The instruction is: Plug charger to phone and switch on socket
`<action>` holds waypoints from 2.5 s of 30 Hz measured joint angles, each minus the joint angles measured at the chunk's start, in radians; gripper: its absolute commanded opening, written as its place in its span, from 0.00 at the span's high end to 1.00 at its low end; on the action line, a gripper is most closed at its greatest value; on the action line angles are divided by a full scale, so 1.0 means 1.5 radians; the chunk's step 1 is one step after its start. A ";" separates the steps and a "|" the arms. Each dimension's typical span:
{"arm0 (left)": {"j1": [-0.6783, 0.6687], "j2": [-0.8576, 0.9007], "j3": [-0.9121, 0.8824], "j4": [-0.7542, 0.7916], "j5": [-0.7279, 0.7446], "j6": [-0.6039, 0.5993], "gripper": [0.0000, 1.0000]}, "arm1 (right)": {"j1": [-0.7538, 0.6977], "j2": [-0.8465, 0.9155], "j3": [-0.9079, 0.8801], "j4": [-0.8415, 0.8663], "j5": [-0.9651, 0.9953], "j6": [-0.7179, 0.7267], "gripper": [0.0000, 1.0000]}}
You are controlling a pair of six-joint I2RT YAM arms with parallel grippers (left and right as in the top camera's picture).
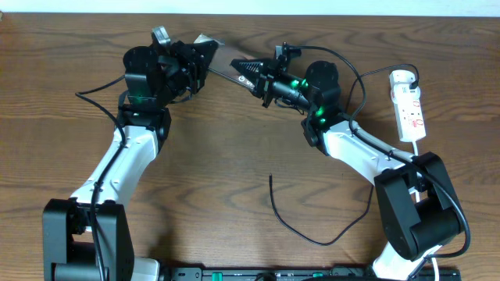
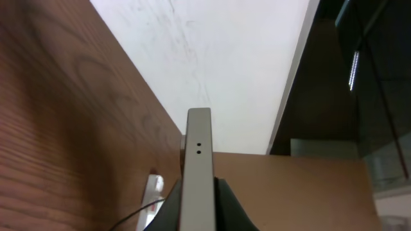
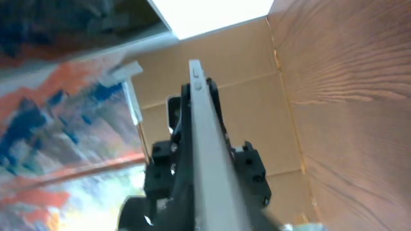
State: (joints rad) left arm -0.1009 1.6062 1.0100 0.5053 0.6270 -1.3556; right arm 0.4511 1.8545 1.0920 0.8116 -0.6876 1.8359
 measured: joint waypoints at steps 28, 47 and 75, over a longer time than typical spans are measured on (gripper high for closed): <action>0.278 0.000 -0.001 0.011 0.170 0.047 0.93 | -0.053 0.000 0.001 0.067 -0.105 -0.106 0.01; 0.380 0.000 -0.001 0.071 0.498 0.040 0.93 | -0.066 0.003 0.367 -1.032 0.030 -0.699 0.01; 0.380 0.000 -0.001 0.073 0.580 0.117 0.93 | 0.182 0.003 0.161 -1.224 0.476 -0.699 0.04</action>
State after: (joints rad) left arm 0.4698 1.6062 1.0084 0.6151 1.4967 -1.1793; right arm 0.7238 1.8584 1.3331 -1.0248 0.0265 0.7868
